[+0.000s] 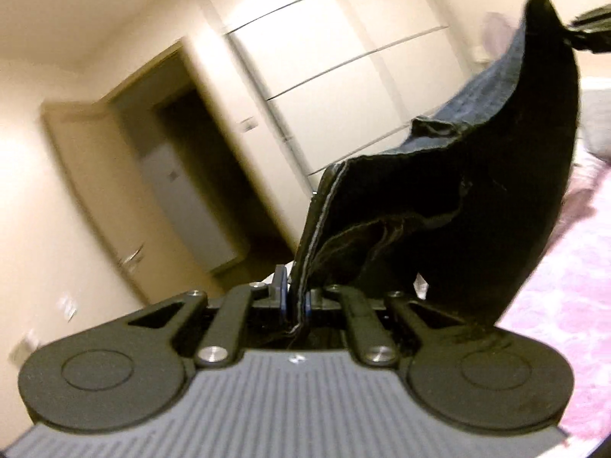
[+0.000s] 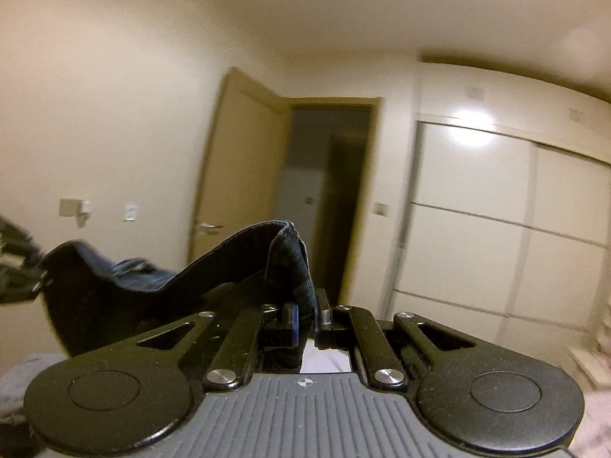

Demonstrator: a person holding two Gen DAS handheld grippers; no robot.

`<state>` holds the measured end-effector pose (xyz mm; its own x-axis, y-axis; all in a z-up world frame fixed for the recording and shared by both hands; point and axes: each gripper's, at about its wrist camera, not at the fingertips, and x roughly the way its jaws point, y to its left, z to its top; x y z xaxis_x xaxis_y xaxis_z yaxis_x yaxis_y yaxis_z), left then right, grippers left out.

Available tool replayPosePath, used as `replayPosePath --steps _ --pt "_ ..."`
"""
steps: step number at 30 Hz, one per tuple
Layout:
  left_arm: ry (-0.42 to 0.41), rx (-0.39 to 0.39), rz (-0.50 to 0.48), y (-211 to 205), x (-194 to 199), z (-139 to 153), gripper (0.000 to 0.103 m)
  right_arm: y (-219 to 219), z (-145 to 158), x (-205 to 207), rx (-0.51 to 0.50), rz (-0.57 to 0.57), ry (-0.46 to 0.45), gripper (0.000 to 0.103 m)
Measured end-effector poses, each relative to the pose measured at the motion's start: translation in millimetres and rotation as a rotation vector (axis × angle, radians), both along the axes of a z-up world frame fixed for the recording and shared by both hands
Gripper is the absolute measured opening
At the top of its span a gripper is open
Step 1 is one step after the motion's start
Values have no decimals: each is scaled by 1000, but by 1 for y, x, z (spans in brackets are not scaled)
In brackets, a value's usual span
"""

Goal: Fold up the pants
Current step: 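Lift the dark grey jeans off the pile with both grippers, then lower the jeans onto the open bed and open both grippers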

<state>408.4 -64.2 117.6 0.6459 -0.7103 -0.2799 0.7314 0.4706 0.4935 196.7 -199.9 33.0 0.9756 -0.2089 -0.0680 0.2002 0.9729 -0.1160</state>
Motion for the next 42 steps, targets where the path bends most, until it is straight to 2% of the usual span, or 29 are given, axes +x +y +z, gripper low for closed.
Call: replayPosePath --steps 4,6,10,15,18,24,26,29,31,32,35,36,37,38,39,40,42 --pt "-19 91 -171 -63 -64 -9 6 -42 -17 -109 127 -138 41 2" --pt "8 136 -262 -95 -92 -22 6 -57 -34 -158 208 -224 71 2" --pt "22 240 -475 -159 -148 -60 6 -79 -66 -249 349 -431 129 2" --pt "31 387 -749 -238 -227 -120 6 -92 -108 -350 532 -667 149 2" --pt "26 442 -873 -288 -284 -136 6 -113 -132 -421 685 -796 122 2" --pt "-80 533 -1105 -418 -424 -144 6 -176 -144 -539 796 -978 50 2" --pt "-106 565 -1163 -478 -467 -154 6 -212 -154 -575 835 -1022 22 2" --pt "-142 628 -1217 -558 -552 -183 6 -287 -176 -616 885 -1067 17 2" --pt "-137 682 -1239 -623 -600 -213 7 -349 -200 -650 942 -1099 25 2" --pt "-127 720 -1242 -657 -625 -229 7 -372 -213 -653 954 -1117 40 2" --pt "-43 790 -1231 -743 -683 -281 9 -449 -248 -682 998 -1173 71 2" --pt "-24 805 -1217 -766 -699 -302 13 -463 -254 -675 994 -1187 93 2" --pt "11 818 -1201 -787 -711 -321 17 -490 -270 -685 1000 -1199 116 3" --pt "67 838 -1188 -810 -724 -342 19 -511 -287 -687 1005 -1204 140 4" --pt "106 858 -1162 -825 -730 -359 27 -529 -303 -692 1012 -1211 177 5" --pt "131 846 -1136 -835 -733 -371 30 -546 -318 -699 1013 -1219 215 11" --pt "213 825 -1110 -845 -725 -383 30 -566 -334 -706 981 -1241 274 35"
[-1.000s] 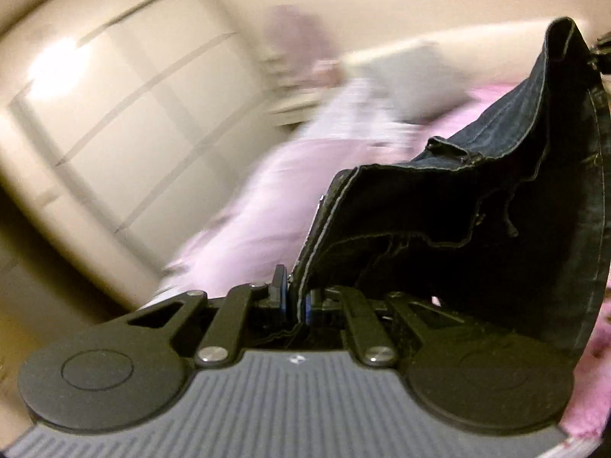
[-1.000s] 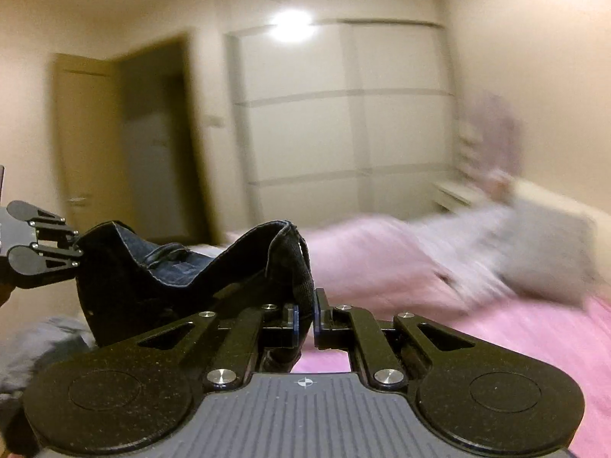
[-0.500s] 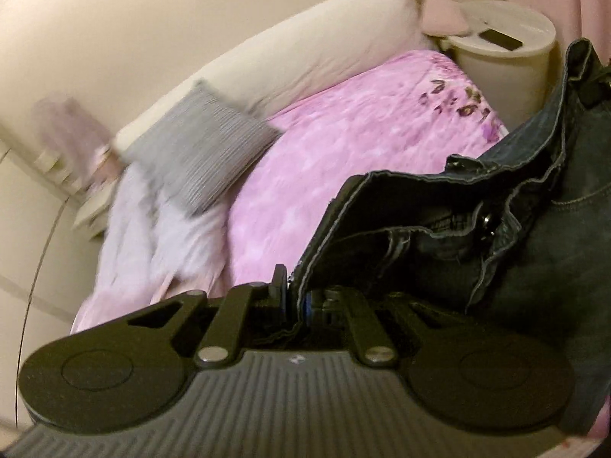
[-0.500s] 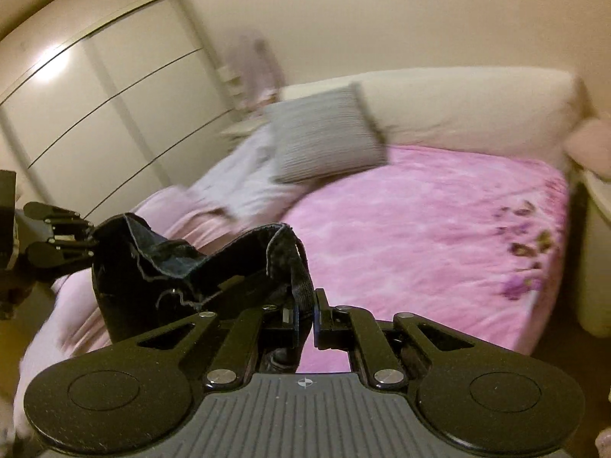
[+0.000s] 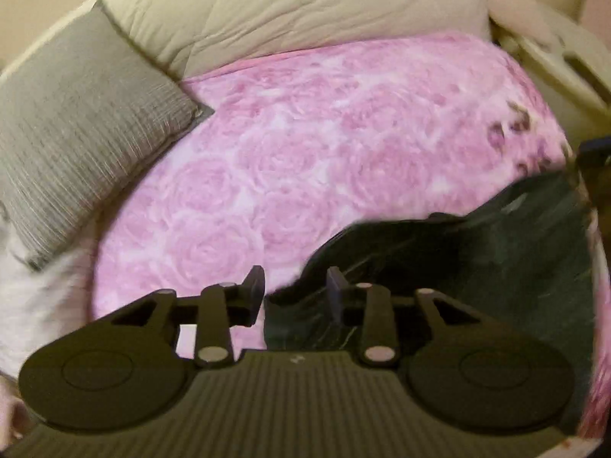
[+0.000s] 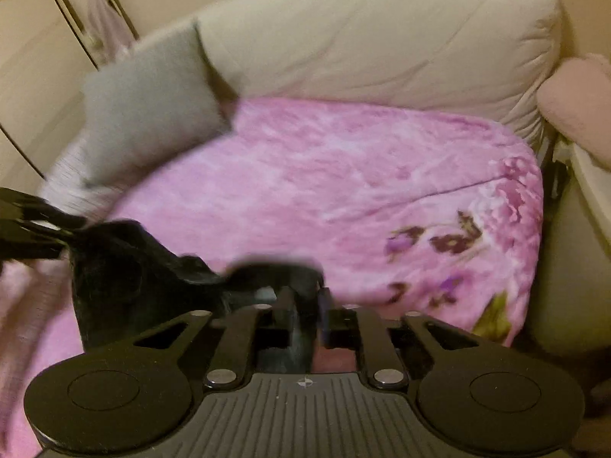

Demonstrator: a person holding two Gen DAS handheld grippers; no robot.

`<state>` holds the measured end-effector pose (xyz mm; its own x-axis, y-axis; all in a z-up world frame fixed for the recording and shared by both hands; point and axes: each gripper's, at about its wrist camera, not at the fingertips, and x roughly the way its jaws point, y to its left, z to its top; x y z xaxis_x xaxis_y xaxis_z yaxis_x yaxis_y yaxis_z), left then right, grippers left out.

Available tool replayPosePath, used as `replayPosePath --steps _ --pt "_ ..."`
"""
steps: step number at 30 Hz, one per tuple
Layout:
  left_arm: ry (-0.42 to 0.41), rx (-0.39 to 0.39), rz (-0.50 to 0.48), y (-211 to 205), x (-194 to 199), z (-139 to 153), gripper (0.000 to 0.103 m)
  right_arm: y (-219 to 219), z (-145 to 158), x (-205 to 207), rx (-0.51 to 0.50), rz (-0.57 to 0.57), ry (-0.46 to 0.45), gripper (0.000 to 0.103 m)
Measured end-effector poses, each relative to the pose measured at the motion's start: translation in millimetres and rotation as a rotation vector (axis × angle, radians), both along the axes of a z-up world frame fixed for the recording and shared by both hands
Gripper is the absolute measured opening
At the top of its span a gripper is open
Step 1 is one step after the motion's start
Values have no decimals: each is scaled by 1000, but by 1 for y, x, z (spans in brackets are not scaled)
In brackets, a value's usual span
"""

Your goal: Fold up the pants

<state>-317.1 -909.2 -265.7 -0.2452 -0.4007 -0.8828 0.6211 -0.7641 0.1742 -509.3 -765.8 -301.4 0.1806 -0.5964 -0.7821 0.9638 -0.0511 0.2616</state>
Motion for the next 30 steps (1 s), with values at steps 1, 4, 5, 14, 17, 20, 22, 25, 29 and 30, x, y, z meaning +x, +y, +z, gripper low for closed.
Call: replayPosePath --steps 1,4,5,14,17,20,22,25,29,30 --pt "22 9 26 -1 7 -1 30 -5 -3 -2 -3 8 21 56" --pt "76 -4 136 7 47 4 32 -8 -7 -1 7 74 35 58" --pt "89 -11 177 15 66 10 33 -3 -5 3 9 108 41 58" --pt "95 -48 618 196 297 45 56 53 19 97 -6 450 87 59" --pt "59 -29 703 279 364 40 59 75 22 138 -25 521 100 59" --pt "21 8 732 362 415 24 63 104 21 184 -42 607 130 59" --pt "-12 36 696 411 431 9 65 123 13 212 -41 669 154 59" --pt "-21 80 608 470 439 -16 66 153 0 253 -45 795 214 59" --pt "-67 74 492 517 434 -60 66 182 -17 301 -60 962 298 59" --pt "-84 68 459 523 430 -72 66 187 -22 311 -63 1003 314 59"
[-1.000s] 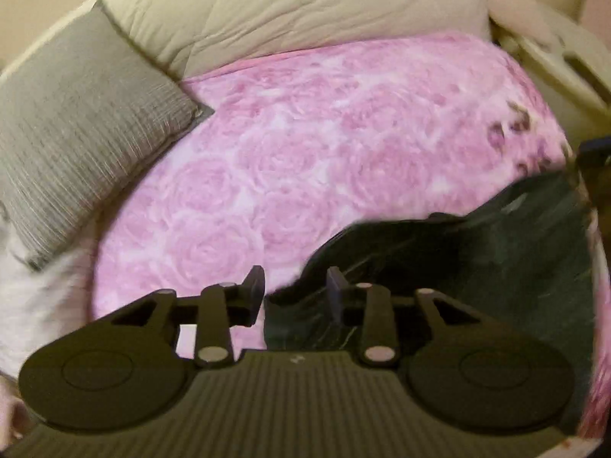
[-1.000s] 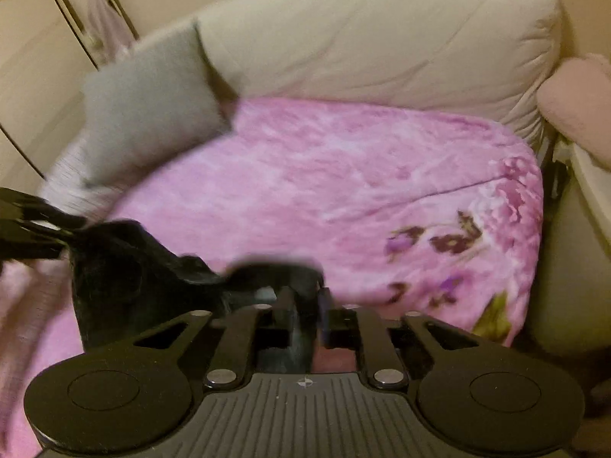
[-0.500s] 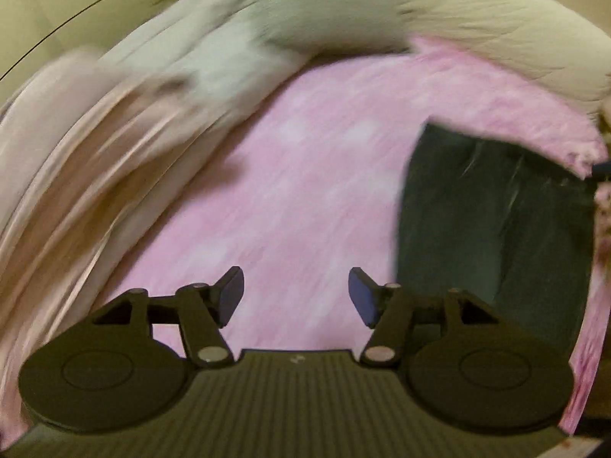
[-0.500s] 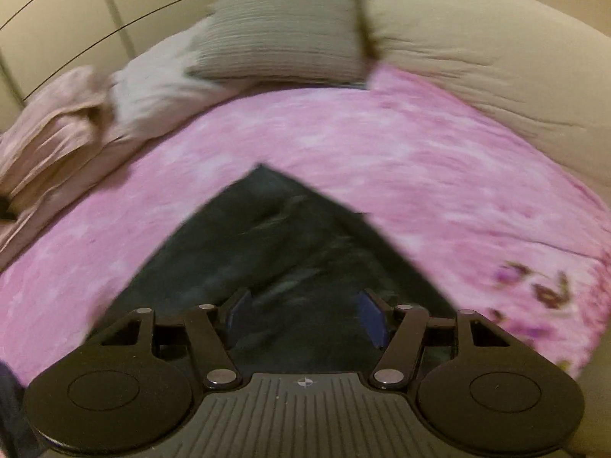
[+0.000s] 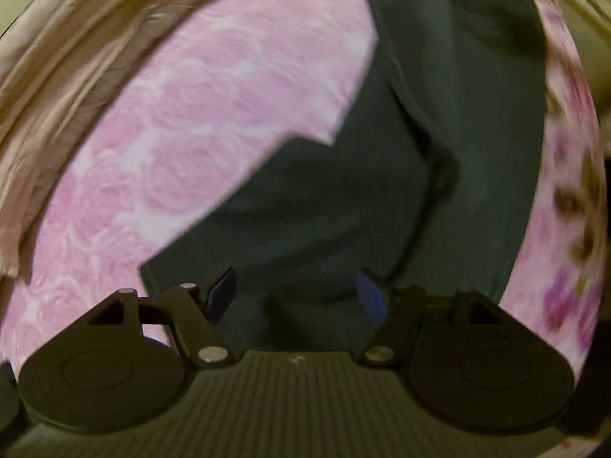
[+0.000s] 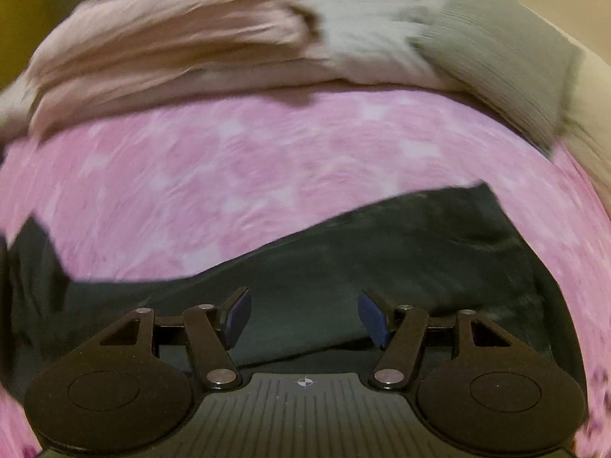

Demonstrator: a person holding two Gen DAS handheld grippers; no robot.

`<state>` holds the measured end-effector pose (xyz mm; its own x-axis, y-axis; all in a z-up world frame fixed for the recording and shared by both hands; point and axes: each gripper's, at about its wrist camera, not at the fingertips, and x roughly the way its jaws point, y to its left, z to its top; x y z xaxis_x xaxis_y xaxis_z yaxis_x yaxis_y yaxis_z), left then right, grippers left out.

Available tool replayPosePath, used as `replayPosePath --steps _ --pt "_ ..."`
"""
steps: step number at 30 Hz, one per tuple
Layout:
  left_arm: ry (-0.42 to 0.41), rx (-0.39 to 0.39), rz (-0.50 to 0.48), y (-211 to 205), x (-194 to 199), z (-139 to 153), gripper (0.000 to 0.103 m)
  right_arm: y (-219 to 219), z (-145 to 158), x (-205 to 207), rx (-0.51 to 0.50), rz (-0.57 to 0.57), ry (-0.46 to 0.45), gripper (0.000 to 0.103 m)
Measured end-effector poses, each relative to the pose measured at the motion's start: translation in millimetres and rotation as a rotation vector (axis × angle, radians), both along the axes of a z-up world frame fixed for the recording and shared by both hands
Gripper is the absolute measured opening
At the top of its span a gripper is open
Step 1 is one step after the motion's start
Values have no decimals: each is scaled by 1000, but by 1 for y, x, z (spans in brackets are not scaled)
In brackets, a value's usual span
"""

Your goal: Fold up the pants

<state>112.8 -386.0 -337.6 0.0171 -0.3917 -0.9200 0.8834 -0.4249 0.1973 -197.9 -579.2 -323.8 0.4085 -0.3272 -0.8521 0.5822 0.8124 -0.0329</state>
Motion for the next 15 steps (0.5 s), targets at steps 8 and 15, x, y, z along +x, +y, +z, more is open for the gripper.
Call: replayPosePath --steps 8,15 --pt "-101 -76 -203 13 -38 -74 54 34 -62 66 -110 517 152 59" --pt "-74 -94 -12 -15 -28 -43 2 -2 -74 68 -153 620 201 59"
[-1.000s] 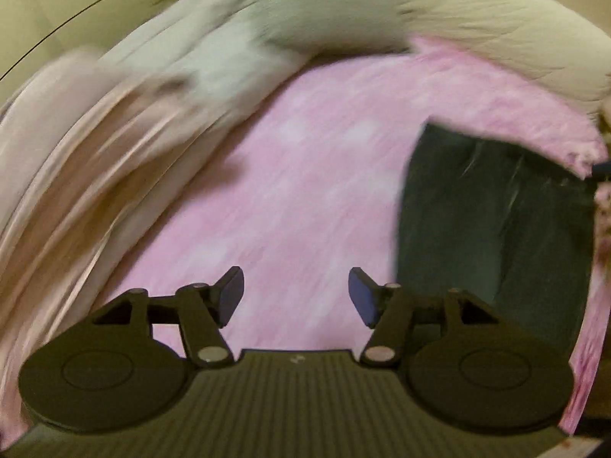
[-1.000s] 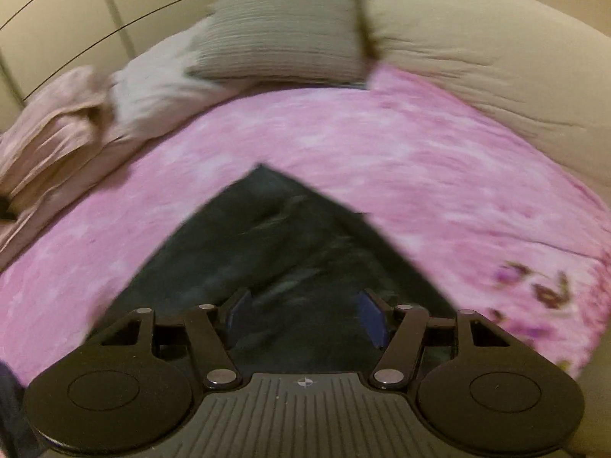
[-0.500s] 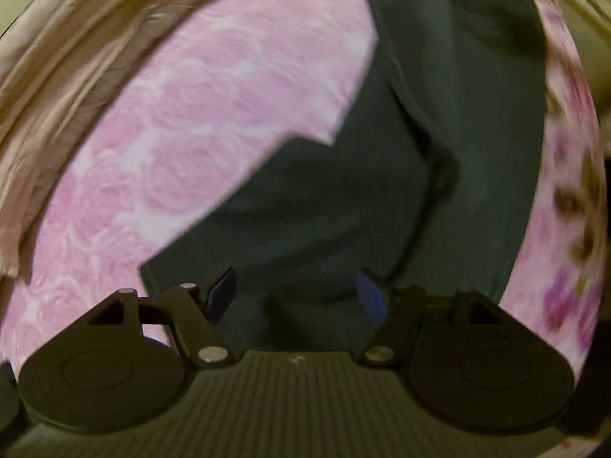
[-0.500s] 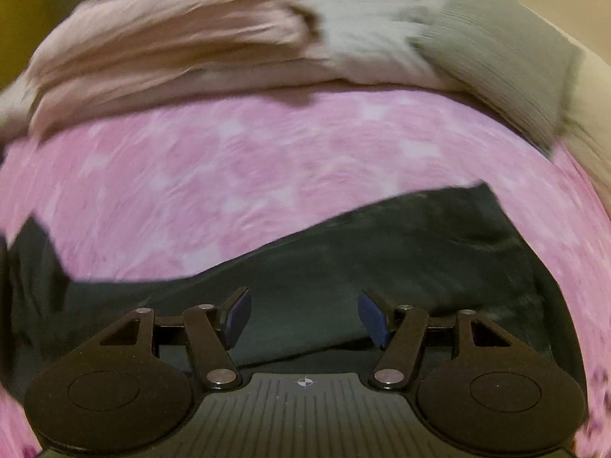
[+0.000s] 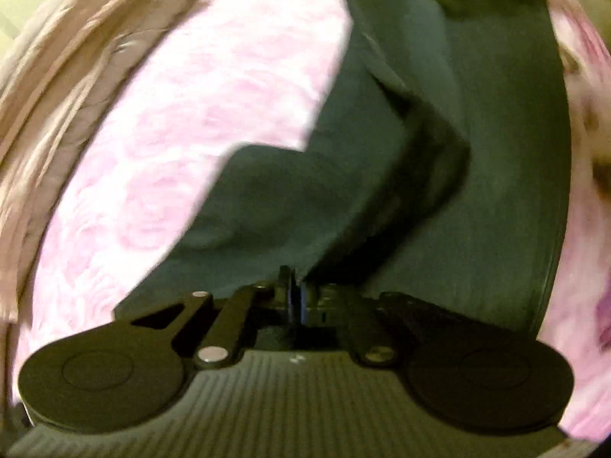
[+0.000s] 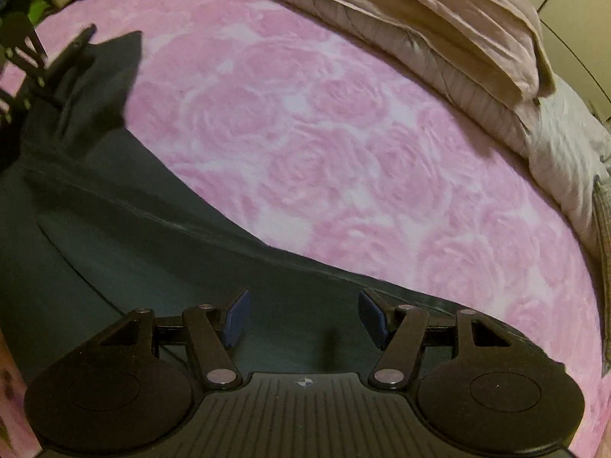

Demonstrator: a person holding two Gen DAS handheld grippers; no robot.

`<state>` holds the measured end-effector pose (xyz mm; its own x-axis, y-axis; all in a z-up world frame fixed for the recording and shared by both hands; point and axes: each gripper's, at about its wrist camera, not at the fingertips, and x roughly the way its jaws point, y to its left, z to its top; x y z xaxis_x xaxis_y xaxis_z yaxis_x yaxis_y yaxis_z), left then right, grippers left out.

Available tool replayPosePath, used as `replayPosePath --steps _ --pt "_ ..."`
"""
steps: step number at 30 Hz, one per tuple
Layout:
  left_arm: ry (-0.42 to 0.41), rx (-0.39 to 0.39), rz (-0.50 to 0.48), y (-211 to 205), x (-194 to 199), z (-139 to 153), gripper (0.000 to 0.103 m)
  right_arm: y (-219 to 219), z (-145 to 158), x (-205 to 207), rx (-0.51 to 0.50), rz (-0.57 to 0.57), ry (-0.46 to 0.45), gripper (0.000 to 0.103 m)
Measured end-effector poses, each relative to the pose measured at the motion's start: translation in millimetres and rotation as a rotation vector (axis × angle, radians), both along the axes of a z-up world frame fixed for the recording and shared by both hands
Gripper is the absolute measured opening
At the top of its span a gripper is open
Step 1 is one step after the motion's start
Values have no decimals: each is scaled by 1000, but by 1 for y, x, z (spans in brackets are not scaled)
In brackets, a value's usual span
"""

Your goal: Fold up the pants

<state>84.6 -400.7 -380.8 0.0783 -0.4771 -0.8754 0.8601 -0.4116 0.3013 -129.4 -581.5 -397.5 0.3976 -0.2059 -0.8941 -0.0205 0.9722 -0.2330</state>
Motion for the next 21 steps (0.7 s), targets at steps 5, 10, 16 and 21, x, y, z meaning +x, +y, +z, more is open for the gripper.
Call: replayPosePath --steps 5,10,16,21 --pt "69 -24 264 -36 49 74 2 -74 15 -27 -91 22 47 59" --pt "53 13 457 -90 97 112 1 -160 2 -41 -172 65 136 59" --pt "-39 88 484 -132 108 96 1 -286 -25 -46 -142 -52 186 59" --pt "-60 153 499 -140 111 80 1 -346 -49 -51 -22 -31 211 60"
